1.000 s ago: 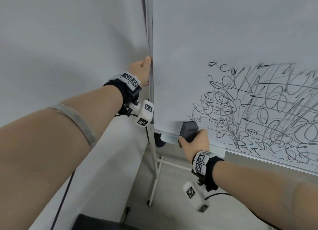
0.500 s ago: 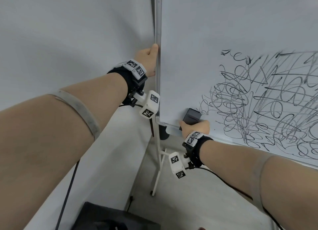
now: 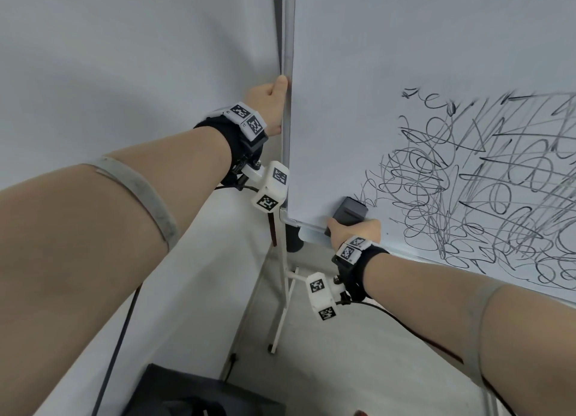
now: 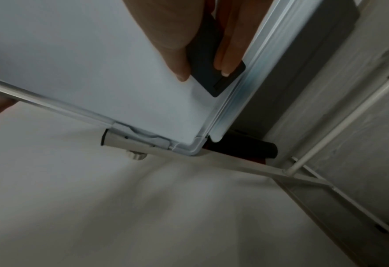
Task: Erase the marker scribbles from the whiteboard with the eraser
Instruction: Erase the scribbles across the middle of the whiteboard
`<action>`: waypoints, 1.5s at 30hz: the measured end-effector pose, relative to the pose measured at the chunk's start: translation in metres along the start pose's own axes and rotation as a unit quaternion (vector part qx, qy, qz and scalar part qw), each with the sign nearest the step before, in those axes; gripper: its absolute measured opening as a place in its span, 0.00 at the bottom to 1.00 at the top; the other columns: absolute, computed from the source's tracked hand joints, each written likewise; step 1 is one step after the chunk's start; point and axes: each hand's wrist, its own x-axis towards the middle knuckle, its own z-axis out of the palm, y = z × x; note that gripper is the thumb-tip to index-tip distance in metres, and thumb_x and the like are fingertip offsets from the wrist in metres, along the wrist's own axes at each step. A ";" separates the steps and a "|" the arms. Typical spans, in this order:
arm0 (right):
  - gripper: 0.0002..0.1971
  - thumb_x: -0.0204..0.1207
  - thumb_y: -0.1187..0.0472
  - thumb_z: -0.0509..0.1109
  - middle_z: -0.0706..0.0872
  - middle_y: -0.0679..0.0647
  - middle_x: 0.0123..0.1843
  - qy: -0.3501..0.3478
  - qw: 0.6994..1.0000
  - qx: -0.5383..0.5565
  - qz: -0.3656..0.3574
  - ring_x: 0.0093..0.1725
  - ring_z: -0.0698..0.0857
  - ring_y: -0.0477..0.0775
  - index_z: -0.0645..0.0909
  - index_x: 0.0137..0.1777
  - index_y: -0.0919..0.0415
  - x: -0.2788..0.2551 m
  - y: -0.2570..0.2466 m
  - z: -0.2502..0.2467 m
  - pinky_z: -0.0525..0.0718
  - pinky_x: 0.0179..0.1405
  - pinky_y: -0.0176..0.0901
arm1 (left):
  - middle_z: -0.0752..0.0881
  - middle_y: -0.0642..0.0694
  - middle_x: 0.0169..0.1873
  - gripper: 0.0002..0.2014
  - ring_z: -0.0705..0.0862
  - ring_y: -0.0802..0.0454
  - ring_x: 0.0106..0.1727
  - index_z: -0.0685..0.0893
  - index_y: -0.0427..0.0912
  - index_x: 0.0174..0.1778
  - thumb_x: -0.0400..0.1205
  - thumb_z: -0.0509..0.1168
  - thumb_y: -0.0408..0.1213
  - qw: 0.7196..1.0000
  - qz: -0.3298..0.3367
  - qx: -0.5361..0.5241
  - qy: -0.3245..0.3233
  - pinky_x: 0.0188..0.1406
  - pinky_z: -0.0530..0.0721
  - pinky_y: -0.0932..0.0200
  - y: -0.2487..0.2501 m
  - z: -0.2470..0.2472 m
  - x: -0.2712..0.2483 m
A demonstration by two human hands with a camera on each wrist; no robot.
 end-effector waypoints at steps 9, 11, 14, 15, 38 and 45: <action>0.21 0.66 0.49 0.80 0.84 0.51 0.42 0.003 0.998 -0.045 0.053 0.31 0.78 0.50 0.73 0.45 0.58 0.017 0.028 -0.019 0.72 0.26 0.38 | 0.78 0.39 0.40 0.23 0.88 0.36 0.50 0.76 0.43 0.43 0.77 0.54 0.62 1.000 0.002 0.001 -0.030 0.52 0.88 0.30 0.005 0.005 -0.001; 0.20 0.68 0.52 0.80 0.84 0.53 0.47 0.013 0.998 -0.029 0.048 0.36 0.79 0.52 0.72 0.47 0.59 0.020 0.032 -0.027 0.74 0.31 0.40 | 0.78 0.39 0.41 0.23 0.87 0.39 0.48 0.75 0.42 0.40 0.80 0.55 0.61 1.000 0.006 0.002 -0.027 0.53 0.89 0.34 0.005 0.006 0.000; 0.21 0.70 0.48 0.78 0.78 0.51 0.49 -0.020 0.997 -0.042 0.062 0.43 0.77 0.54 0.71 0.52 0.54 0.018 0.026 -0.021 0.76 0.41 0.43 | 0.74 0.40 0.40 0.22 0.80 0.46 0.43 0.72 0.42 0.37 0.86 0.54 0.58 1.000 0.006 -0.009 -0.015 0.52 0.88 0.31 0.002 0.007 0.005; 0.20 0.69 0.48 0.78 0.78 0.50 0.45 -0.024 0.997 -0.049 0.062 0.38 0.77 0.53 0.71 0.51 0.54 0.019 0.024 -0.013 0.75 0.35 0.39 | 0.74 0.41 0.40 0.22 0.80 0.46 0.42 0.72 0.43 0.37 0.86 0.54 0.58 1.000 0.005 -0.010 -0.012 0.51 0.87 0.29 0.002 0.006 0.005; 0.23 0.57 0.55 0.80 0.84 0.56 0.45 0.021 0.996 0.051 -0.075 0.36 0.85 0.54 0.72 0.46 0.58 -0.009 -0.060 -0.031 0.90 0.34 0.50 | 0.78 0.39 0.45 0.22 0.84 0.41 0.47 0.73 0.45 0.35 0.87 0.53 0.57 1.000 0.006 0.011 0.001 0.55 0.88 0.36 0.002 0.010 0.007; 0.15 0.54 0.54 0.77 0.89 0.55 0.32 0.022 0.995 0.027 -0.090 0.26 0.85 0.50 0.83 0.38 0.61 0.004 -0.036 -0.073 0.82 0.20 0.39 | 0.84 0.39 0.53 0.18 0.88 0.39 0.55 0.76 0.49 0.39 0.88 0.54 0.57 1.000 0.015 0.008 -0.016 0.55 0.89 0.42 0.002 0.005 0.005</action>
